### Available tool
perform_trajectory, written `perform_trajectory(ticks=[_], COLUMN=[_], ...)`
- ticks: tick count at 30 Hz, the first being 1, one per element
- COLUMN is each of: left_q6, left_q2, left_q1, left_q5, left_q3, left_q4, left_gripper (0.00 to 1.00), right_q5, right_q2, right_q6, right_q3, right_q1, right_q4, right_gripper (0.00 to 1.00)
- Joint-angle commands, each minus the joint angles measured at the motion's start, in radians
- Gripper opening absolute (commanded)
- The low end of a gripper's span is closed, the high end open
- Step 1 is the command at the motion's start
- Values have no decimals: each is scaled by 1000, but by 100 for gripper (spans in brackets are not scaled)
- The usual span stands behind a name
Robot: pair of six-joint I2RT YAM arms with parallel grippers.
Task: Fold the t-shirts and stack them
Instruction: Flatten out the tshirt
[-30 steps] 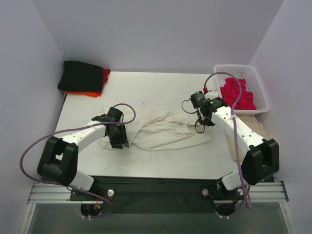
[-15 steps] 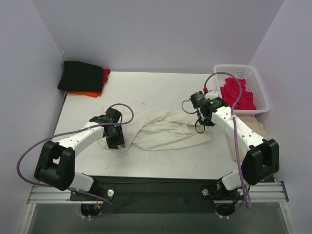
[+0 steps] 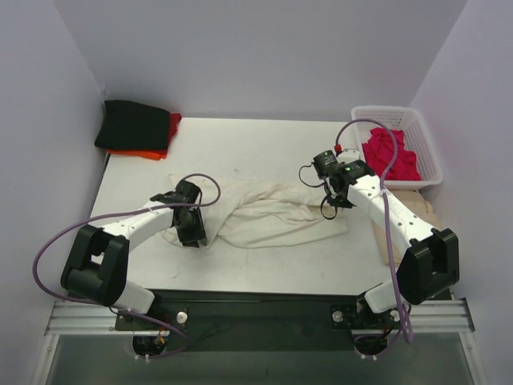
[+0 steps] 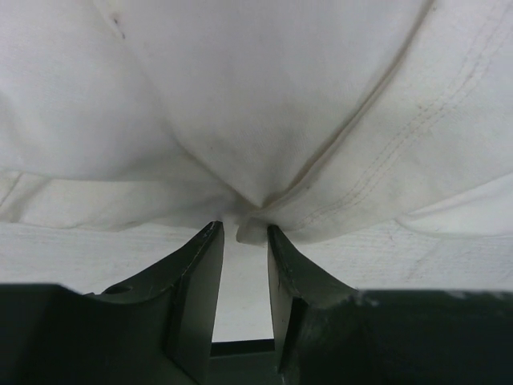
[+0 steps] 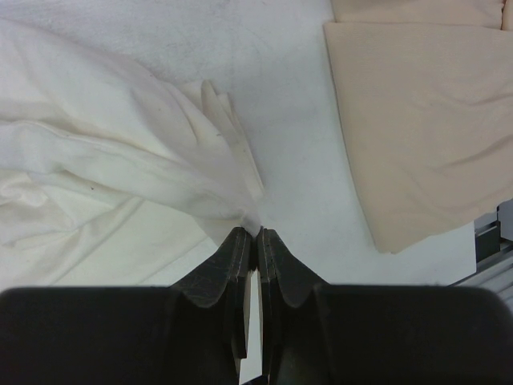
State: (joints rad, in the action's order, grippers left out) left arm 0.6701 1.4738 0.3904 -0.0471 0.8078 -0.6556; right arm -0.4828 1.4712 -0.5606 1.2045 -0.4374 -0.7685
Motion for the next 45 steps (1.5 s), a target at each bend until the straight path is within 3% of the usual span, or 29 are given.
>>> perform_trajectory(ticks=[1, 11, 15, 16, 22, 30, 38, 45], left_q6=[5, 2, 0, -4, -44, -150, -240, -302], left_q2=[8, 6, -7, -15, -70, -106, -24, 63], left_q1=[-13, -21, -21, -21, -22, -80, -214, -268], left_q5=[-23, -37, -40, -42, 4, 139, 125, 109], left_q3=[-7, -6, 13, 19, 135, 542, 953, 1277], left_q4=[65, 71, 54, 50, -45, -205, -230, -239], left_gripper=[38, 24, 11, 1, 0, 0, 0, 0], right_q5=[-45, -53, -56, -56, -57, -99, -132, -172], right_q2=[3, 1, 0, 0, -23, -68, -51, -48], right_q6=[-12, -15, -18, -19, -15, 74, 211, 258], right_q3=[30, 36, 32, 30, 62, 274, 619, 812], right_q1=[2, 3, 2, 2, 3, 32, 95, 124], right_q4=[-52, -61, -61, -61, -68, -92, -94, -94], right_gripper=[0, 0, 0, 0, 0, 0, 0, 0])
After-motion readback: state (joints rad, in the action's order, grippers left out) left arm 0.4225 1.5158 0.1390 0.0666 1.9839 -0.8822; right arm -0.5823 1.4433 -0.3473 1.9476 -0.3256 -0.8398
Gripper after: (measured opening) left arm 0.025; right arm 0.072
